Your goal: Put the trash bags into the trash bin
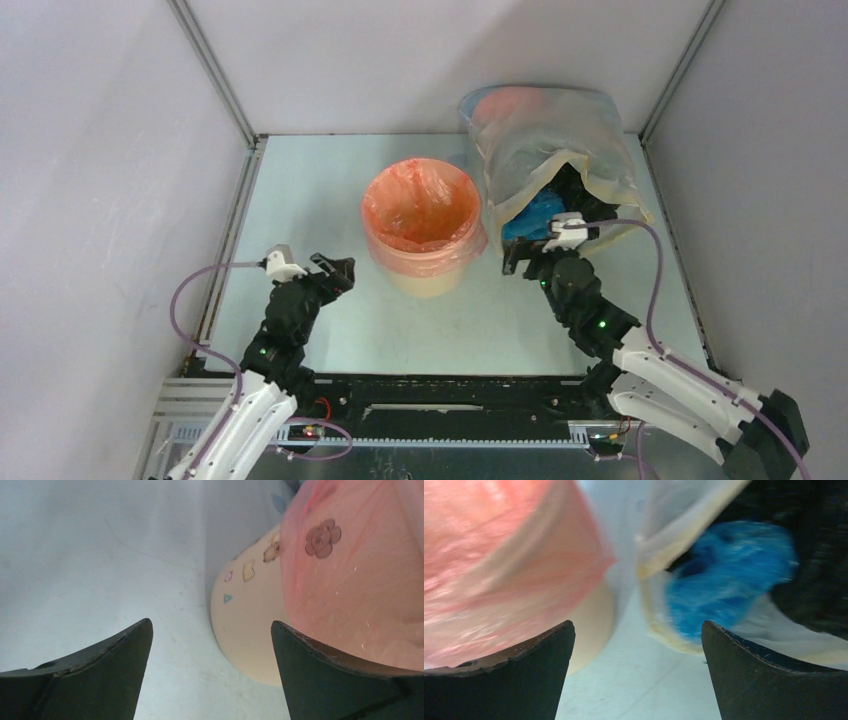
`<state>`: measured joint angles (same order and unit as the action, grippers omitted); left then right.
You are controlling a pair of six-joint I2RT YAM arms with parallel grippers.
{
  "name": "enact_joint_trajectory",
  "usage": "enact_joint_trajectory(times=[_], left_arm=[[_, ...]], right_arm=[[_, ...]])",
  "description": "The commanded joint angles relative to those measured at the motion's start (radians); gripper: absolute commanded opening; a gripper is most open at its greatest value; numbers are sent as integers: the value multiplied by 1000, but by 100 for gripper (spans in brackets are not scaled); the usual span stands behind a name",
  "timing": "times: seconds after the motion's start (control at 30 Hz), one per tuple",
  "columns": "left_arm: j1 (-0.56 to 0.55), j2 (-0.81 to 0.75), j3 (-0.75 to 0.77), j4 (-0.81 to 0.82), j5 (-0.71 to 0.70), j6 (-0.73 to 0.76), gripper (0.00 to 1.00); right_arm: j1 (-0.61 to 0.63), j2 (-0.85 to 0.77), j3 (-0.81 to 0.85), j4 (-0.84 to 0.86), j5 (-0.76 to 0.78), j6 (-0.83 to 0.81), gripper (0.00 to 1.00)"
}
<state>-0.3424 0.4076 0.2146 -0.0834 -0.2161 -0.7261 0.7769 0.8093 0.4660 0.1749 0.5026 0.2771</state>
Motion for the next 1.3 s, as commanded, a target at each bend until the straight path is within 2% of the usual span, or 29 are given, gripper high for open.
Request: enact_joint_trajectory(times=[0.0,0.13,0.2,0.33,0.5,0.6,0.67,0.73,0.87,1.0,1.03,1.1,1.23,1.27], left_arm=[[8,-80,0,-24,-174,98,97],[8,-82,36,-53,-218,136,98],[8,-78,28,-33,-235,129,99],[8,-31,-20,132,-312,181,99],[8,52,-27,286,-394,261,100],[6,104,-23,362,-376,310,100],[6,141,-25,416,-374,350,100],[6,171,-45,509,-374,422,100],[20,249,-50,662,-396,566,100],[92,331,-43,768,-359,630,100],[120,358,-52,809,-334,644,100],[181,415,-70,868,-293,656,100],[260,534,-89,957,-238,694,100],[280,572,-96,1012,-211,687,100]], right_arm=[[-97,-111,-27,-58,56,-64,100],[-147,-168,-38,-78,-104,-139,100],[-148,-168,-38,-111,-101,-147,100],[-180,-151,-62,-108,-60,-160,100],[-351,-150,-104,-13,-237,-156,100],[-448,-120,-164,121,-294,-206,100],[-522,-89,-213,222,-397,-239,100],[-584,-45,-247,304,-457,-250,100],[-674,75,-286,434,-424,-248,100],[-729,241,-327,715,-400,-210,100],[-737,294,-311,740,-404,-213,100],[-750,355,-240,676,-417,-225,96],[-796,568,-248,898,-409,-200,96],[-795,541,-230,794,-409,-194,95]])
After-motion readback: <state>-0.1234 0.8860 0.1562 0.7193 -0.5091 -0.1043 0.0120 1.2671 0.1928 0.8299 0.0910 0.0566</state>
